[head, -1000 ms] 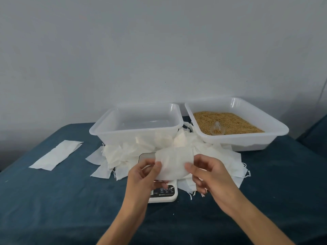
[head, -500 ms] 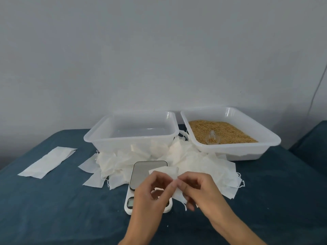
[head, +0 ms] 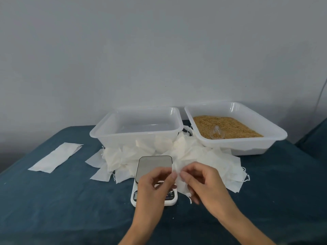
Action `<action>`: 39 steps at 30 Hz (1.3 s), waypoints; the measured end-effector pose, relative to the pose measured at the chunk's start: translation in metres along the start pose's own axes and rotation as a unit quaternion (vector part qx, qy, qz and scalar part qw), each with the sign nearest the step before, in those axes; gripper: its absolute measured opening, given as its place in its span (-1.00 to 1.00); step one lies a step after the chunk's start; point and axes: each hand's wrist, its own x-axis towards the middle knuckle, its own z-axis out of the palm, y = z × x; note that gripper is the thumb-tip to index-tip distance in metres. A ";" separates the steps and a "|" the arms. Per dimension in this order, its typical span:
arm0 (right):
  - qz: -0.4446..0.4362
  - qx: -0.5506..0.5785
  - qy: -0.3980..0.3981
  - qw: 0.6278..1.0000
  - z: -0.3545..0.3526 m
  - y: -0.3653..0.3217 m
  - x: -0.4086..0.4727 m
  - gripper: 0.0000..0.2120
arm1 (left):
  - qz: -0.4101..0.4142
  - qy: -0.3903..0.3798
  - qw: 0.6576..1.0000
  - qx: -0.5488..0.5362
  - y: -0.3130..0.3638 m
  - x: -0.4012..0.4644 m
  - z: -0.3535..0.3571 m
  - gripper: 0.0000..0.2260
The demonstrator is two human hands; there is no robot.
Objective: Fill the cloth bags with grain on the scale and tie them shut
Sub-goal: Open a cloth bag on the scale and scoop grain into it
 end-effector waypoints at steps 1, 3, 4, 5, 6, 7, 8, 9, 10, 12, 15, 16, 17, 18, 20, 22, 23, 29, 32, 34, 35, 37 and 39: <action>-0.005 0.011 0.016 1.000 0.000 0.001 0.000 -0.84 | -0.002 0.002 1.000 -0.003 0.000 0.000 0.001 -0.87; -0.028 -0.003 0.043 0.999 0.000 0.001 -0.001 -0.83 | 0.000 0.004 1.000 -0.008 0.000 -0.001 0.001 -0.85; -0.054 -0.036 0.048 0.997 -0.001 0.000 -0.002 -0.83 | 0.002 0.005 1.000 -0.010 0.000 -0.001 0.001 -0.85; -0.084 -0.079 0.045 0.992 -0.003 -0.001 -0.003 -0.83 | 0.004 0.009 1.000 -0.014 0.001 -0.002 0.002 -0.85; -0.113 -0.124 0.039 0.985 -0.003 -0.002 -0.004 -0.82 | 0.007 0.013 1.000 -0.018 0.003 -0.002 0.002 -0.85; -0.133 -0.169 0.035 0.976 -0.003 -0.003 -0.005 -0.78 | 0.011 0.017 1.000 -0.020 0.003 -0.002 0.002 -0.86; -0.142 -0.207 0.033 0.967 -0.002 -0.003 -0.006 -0.75 | 0.018 0.022 0.999 -0.017 0.004 -0.003 0.002 -0.87; -0.143 -0.230 0.034 0.962 -0.001 -0.004 -0.006 -0.77 | 0.026 0.024 0.999 -0.012 0.004 -0.003 0.002 -0.87; -0.136 -0.236 0.034 0.962 0.000 -0.003 -0.006 -0.81 | 0.034 0.023 0.999 -0.007 0.004 -0.003 0.002 -0.87; -0.110 -0.197 0.025 0.974 0.002 -0.004 -0.007 -0.87 | 0.053 0.020 0.998 0.007 0.001 -0.004 0.001 -0.85; -0.072 -0.112 0.007 0.991 0.001 -0.008 -0.007 -0.74 | 0.081 -0.009 0.996 0.027 0.002 -0.005 0.002 -0.90; -0.066 -0.101 0.004 0.993 -0.001 -0.009 -0.007 -0.75 | 0.094 -0.027 0.995 0.035 0.002 -0.005 0.002 -0.89; -0.060 -0.090 0.003 0.994 -0.002 -0.010 -0.006 -0.81 | 0.110 -0.042 0.992 0.042 0.002 -0.006 0.002 -0.85; -0.051 -0.072 0.006 0.996 -0.003 -0.012 -0.004 -0.88 | 0.124 -0.045 0.990 0.047 0.001 -0.006 0.002 -0.80; -0.017 -0.018 0.011 1.000 -0.006 -0.013 0.000 -0.88 | 0.133 -0.010 0.990 0.046 -0.001 -0.003 0.002 -0.73; 0.028 0.041 0.003 0.999 -0.011 -0.013 0.002 -0.83 | 0.097 0.051 0.994 0.025 0.000 0.001 0.001 -0.59; 0.044 0.067 -0.008 0.997 -0.013 -0.014 0.004 -0.80 | 0.052 0.054 0.997 -0.001 0.001 0.004 0.000 -0.49; -0.020 -0.073 0.096 0.993 -0.013 -0.007 0.005 -0.91 | -0.067 -0.068 0.988 -0.119 -0.001 0.007 -0.009 -0.74; -0.088 -0.106 0.146 0.980 -0.010 -0.004 0.001 -0.95 | -0.038 0.014 0.995 -0.090 -0.004 0.005 -0.003 -0.84; -0.096 -0.071 0.112 0.987 -0.008 -0.005 -0.001 -0.92 | -0.022 0.025 0.995 -0.095 -0.002 0.004 -0.001 -0.89; -0.091 -0.051 0.076 0.992 -0.008 -0.005 -0.001 -0.87 | -0.012 0.027 0.995 -0.091 -0.001 0.003 -0.001 -0.88; -0.070 -0.044 0.002 0.997 -0.009 -0.007 -0.001 -0.77 | 0.000 0.027 0.995 -0.094 0.000 0.002 -0.001 -0.89; -0.058 -0.067 -0.017 0.996 -0.010 -0.007 -0.001 -0.71 | 0.006 0.039 0.994 -0.099 0.002 0.002 -0.002 -0.83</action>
